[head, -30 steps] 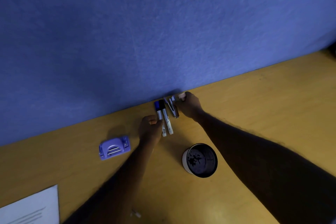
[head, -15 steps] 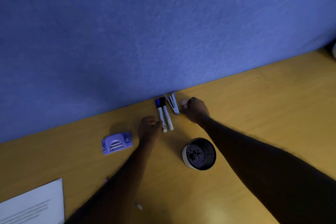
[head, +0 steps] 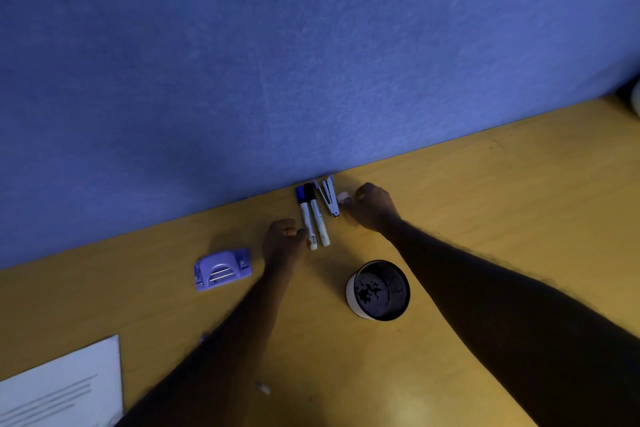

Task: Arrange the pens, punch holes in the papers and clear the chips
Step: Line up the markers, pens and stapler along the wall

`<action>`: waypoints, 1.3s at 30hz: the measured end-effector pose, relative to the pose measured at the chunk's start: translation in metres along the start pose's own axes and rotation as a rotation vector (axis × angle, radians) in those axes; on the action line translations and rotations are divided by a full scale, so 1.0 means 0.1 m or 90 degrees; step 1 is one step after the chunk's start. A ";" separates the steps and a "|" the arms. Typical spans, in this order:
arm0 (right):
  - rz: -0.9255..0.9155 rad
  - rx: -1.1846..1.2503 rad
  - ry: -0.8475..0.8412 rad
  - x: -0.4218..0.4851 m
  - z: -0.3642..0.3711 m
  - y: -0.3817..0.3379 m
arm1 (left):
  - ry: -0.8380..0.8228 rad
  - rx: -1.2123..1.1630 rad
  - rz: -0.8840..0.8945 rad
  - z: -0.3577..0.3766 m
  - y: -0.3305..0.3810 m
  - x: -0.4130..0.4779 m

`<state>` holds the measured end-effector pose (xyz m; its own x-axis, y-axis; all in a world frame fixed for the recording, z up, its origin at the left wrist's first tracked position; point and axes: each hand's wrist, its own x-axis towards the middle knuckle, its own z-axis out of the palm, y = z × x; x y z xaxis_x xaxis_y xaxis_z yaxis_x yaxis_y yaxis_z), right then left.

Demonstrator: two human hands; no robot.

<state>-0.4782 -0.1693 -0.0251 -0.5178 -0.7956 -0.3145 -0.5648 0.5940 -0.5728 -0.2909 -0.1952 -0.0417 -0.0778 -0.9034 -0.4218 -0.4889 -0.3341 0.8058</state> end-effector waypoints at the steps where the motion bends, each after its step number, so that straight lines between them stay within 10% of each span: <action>1: 0.004 0.003 -0.002 0.00 0.00 0.00 | -0.003 0.003 -0.001 0.00 0.00 0.00; 25: -0.287 -0.222 -0.046 -0.99 -0.14 -0.66 | -0.043 0.129 0.162 -1.05 -0.44 -0.77; 39: -0.370 -0.326 -0.201 -2.24 0.95 -0.69 | 0.053 0.095 0.049 -1.93 -1.35 -1.35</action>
<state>-0.2619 -0.0435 0.0129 0.1077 -0.9426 -0.3160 -0.9479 -0.0015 -0.3185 -0.0470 -0.0797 -0.0131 -0.0509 -0.9460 -0.3203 -0.6082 -0.2250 0.7612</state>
